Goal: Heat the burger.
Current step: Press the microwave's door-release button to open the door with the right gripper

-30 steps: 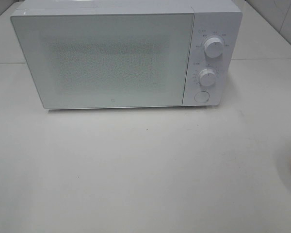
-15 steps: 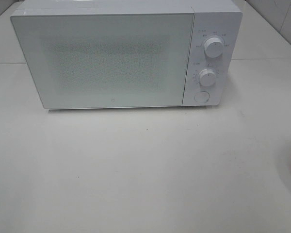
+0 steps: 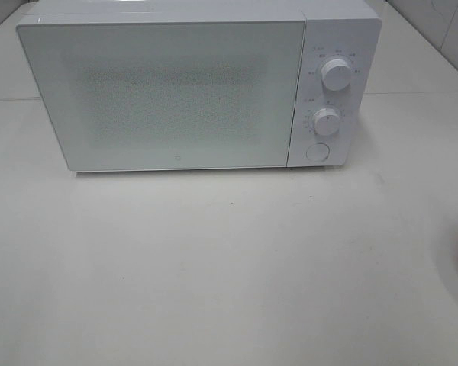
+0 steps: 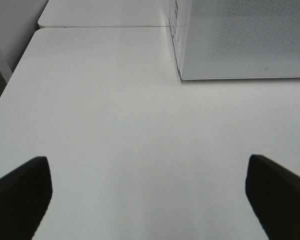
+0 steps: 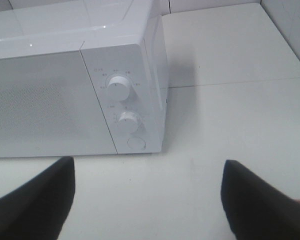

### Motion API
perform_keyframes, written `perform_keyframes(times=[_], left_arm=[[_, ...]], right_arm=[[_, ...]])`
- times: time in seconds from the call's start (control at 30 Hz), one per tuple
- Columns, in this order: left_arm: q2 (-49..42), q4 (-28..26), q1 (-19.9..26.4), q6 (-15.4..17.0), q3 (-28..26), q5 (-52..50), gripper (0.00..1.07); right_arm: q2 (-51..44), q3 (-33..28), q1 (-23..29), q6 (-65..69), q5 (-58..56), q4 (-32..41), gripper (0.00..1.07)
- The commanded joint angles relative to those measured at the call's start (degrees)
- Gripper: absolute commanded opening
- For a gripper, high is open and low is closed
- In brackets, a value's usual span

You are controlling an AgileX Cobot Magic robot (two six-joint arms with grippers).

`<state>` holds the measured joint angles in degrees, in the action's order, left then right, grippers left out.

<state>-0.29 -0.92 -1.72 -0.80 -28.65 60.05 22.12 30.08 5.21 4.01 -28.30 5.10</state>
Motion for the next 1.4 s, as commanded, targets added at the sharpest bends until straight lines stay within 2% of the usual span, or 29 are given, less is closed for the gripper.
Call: perform_keyframes(times=[0.03,0.23,0.43,0.7,1.03,1.4], left_arm=[[-1.32,-0.46,0.17,-0.06,0.23,-0.63,0.98],[-1.32,-0.46,0.17,-0.06,0.23,-0.63,0.98],[-1.32,-0.46,0.17,-0.06,0.23,-0.63,0.98],[-1.32,-0.46,0.17,-0.06,0.23,-0.63,0.98],[-1.32,-0.46,0.17,-0.06,0.23,-0.63,0.98],[-1.32,-0.46,0.17,-0.06,0.23,-0.63,0.98]], right_arm=[[4.41,0.52,-0.23,-0.4,4.41,-0.92,0.75],[11.97,0.52,-0.23,-0.46,9.17,-4.24,0.75],[17.65,0.52,-0.23,-0.46,14.5,-4.3,0.75],[27.73,0.52,-0.23,-0.46,28.3,-5.1,0.75],[36.9,0.46,-0.23,-0.4,39.53,-5.56,0.75],[47.04,-6.99,-0.23,-0.63,65.49,-5.44,0.75]])
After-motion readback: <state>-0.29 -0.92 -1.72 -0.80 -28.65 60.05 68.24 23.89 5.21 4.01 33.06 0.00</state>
